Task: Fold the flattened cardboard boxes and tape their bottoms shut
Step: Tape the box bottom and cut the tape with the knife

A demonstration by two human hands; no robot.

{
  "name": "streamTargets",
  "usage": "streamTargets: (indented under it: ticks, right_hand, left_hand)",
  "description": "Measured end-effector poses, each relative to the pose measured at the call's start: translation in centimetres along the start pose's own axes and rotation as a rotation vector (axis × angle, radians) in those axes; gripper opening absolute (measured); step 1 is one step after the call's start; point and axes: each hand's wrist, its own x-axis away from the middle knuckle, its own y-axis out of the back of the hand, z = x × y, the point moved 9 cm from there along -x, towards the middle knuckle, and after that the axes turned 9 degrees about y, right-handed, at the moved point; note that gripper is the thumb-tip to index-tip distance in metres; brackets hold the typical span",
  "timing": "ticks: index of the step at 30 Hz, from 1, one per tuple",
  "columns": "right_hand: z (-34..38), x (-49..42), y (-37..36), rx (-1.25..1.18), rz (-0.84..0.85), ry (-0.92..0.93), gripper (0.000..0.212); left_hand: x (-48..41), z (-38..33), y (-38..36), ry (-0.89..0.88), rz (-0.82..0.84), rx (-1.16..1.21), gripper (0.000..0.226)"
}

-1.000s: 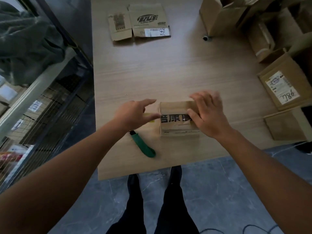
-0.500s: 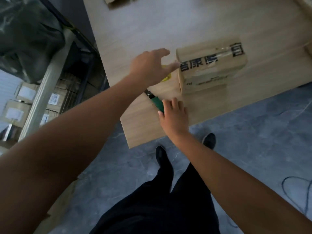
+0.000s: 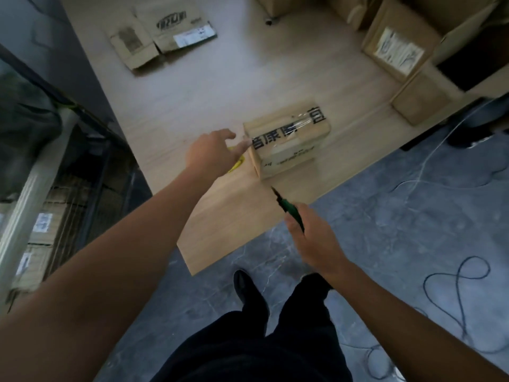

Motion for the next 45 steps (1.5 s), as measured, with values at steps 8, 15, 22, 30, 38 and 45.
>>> streamTargets:
  ticks: [8,15,22,30,38,45]
  right_hand:
    - [5.8,-8.7,3.7,-0.138,-0.168,-0.034,0.028]
    - [6.1,-12.3,4.3,0.142,-0.105,-0.043,0.037]
    - [7.3,-11.8,1.9,0.409,0.110,-0.041,0.051]
    - [7.6,-12.0,0.4,0.553,0.221,-0.081,0.052]
    - [7.1,-12.6,0.6,0.668,0.312,-0.062,0.050]
    - [7.1,-12.6,-0.9,0.953,0.400,0.088,0.039]
  left_hand:
    - [0.8,0.4,-0.2,0.062,-0.005,0.044,0.074]
    - [1.9,0.8,-0.2,0.114,0.009,0.095,0.069]
    - [3.1,1.6,-1.2,-0.017,0.148,0.446,0.038]
    - [1.9,1.1,-0.3,-0.062,0.142,0.376,0.032]
    - [0.9,1.7,-2.5,0.037,0.184,0.468,0.014]
    - [1.7,2.0,-1.4,-0.045,0.101,0.527,0.009]
